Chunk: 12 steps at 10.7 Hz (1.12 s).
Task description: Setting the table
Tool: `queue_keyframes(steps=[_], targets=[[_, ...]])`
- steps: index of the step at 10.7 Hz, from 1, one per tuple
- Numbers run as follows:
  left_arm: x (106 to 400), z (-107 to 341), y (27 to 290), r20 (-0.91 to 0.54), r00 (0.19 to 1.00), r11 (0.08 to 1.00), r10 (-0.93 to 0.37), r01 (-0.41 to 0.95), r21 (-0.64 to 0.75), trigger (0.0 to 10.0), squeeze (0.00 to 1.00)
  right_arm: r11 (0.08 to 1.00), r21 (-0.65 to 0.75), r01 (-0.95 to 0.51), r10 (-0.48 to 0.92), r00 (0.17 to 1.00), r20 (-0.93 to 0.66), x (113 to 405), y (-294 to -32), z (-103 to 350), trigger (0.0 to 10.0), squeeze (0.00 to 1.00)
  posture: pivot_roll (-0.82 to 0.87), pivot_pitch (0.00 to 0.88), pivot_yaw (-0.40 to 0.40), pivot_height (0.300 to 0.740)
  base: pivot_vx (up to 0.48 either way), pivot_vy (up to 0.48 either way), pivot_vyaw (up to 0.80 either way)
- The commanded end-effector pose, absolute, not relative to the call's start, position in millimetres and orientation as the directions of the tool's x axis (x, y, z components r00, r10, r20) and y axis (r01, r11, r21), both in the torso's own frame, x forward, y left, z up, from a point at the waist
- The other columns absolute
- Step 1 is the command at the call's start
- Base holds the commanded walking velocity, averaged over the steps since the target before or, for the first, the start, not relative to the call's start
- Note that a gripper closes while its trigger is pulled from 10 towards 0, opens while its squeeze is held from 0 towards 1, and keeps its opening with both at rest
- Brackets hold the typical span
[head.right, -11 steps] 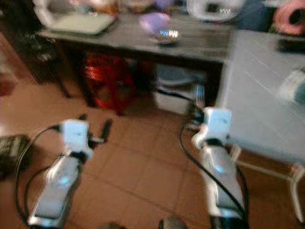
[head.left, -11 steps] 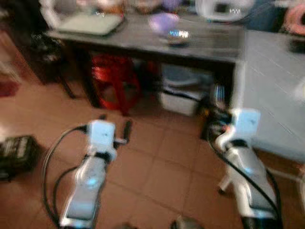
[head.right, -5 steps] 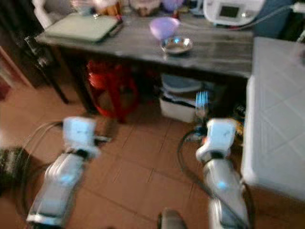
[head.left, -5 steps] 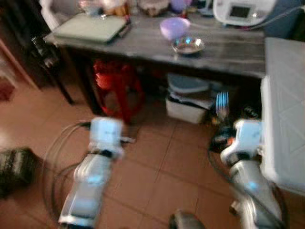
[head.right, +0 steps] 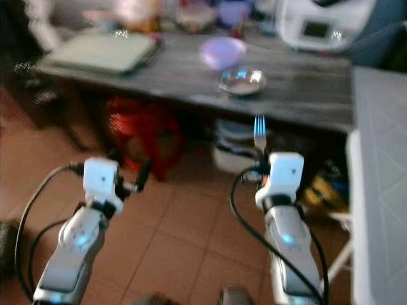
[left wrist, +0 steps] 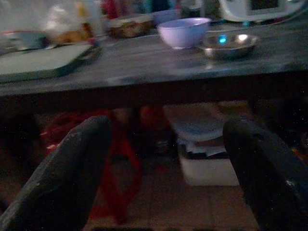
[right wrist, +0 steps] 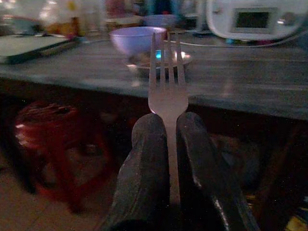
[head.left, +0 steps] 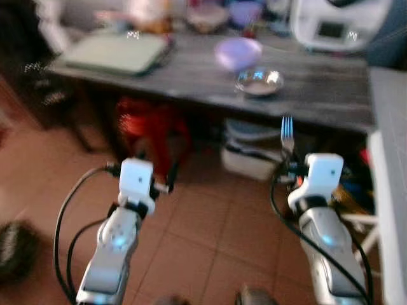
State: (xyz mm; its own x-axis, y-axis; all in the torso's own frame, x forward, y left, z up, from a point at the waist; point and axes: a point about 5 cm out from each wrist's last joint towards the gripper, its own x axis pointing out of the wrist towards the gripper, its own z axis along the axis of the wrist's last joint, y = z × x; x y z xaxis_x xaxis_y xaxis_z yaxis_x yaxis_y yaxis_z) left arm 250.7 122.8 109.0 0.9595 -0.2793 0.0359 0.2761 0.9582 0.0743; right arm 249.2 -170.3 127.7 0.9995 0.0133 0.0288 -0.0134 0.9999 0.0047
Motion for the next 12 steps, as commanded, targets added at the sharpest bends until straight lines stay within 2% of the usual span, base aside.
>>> queue_keyframes(steps=[1,5,7,9,12], targets=[[250.8,111.9,118.9,0.045,0.953,0.953,-0.299,0.296,0.069,10.0,0.0,1.0,0.0,0.011,-0.011,0.999,0.031,250.6,-175.5,130.1,10.0,0.0,-0.04,0.048,0.057,0.74,0.48,0.0,0.0],[249.2,110.5,118.4,0.037,0.952,0.952,-0.305,0.303,0.052,10.0,0.0,1.0,0.013,0.006,-0.006,0.999,0.032,254.0,-172.8,130.1,10.0,0.0,-0.04,0.053,0.056,0.74,0.48,0.0,-0.8],[248.5,110.0,118.6,0.035,0.952,0.952,-0.304,0.303,0.037,10.0,0.0,1.0,0.015,0.001,-0.001,0.999,0.037,258.2,-169.9,131.2,10.0,0.0,-0.04,0.055,0.056,0.74,0.429,0.0,0.0],[248.5,110.3,123.4,0.037,0.961,0.962,-0.273,0.273,0.011,10.0,0.0,1.0,0.018,0.002,-0.003,0.999,0.035,261.3,-167.5,131.3,10.0,0.0,-0.03,0.057,0.055,0.74,0.0,0.0,-0.23],[246.7,108.3,135.6,0.021,0.981,0.981,-0.195,0.194,0.009,10.0,0.0,1.0,0.02,0.011,-0.012,0.999,0.042,269.1,-169.7,133.6,10.0,0.0,-0.02,0.072,0.054,0.74,0.0,0.0,-0.8]])
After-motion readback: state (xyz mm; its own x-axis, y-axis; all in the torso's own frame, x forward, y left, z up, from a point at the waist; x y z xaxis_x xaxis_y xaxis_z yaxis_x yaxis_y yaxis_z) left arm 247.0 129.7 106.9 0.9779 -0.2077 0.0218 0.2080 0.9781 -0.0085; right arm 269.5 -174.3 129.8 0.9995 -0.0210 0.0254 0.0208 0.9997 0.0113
